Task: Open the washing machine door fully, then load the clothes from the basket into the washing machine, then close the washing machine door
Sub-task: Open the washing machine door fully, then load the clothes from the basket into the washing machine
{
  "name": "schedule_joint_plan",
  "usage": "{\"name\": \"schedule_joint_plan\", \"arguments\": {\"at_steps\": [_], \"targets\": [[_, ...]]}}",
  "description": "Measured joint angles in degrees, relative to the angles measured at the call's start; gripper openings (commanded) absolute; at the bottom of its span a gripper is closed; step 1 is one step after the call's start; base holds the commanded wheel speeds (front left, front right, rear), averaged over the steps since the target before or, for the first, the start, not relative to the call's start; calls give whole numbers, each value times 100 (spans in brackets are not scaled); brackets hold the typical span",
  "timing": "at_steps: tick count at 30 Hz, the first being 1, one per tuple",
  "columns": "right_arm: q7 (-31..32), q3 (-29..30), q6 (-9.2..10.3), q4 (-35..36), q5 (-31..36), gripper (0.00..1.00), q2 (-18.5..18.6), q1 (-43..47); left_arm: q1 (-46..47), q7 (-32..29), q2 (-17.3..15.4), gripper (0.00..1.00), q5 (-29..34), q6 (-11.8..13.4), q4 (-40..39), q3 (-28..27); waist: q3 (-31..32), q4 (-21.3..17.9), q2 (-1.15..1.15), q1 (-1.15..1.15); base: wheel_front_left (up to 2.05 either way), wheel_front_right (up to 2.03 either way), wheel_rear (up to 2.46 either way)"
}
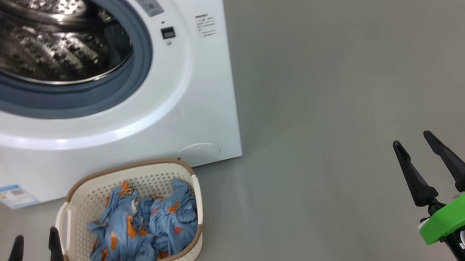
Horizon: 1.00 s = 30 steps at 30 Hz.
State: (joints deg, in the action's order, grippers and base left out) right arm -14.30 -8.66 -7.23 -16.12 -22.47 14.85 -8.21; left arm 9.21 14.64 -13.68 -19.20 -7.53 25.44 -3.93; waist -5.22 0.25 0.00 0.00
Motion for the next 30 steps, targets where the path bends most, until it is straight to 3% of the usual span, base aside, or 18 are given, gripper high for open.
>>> {"name": "schedule_joint_plan", "arguments": {"at_steps": [10,30], "targets": [[0,26,0,25,-132,100,-2,174,-271,0,49,100,12,0,-154,-90,163,-250,0,0,0,0,0],[0,33,0,45,-132,100,-13,179,-276,0,69,100,62,0,-245,-97,188,-216,0,0,0,0,0]]}}
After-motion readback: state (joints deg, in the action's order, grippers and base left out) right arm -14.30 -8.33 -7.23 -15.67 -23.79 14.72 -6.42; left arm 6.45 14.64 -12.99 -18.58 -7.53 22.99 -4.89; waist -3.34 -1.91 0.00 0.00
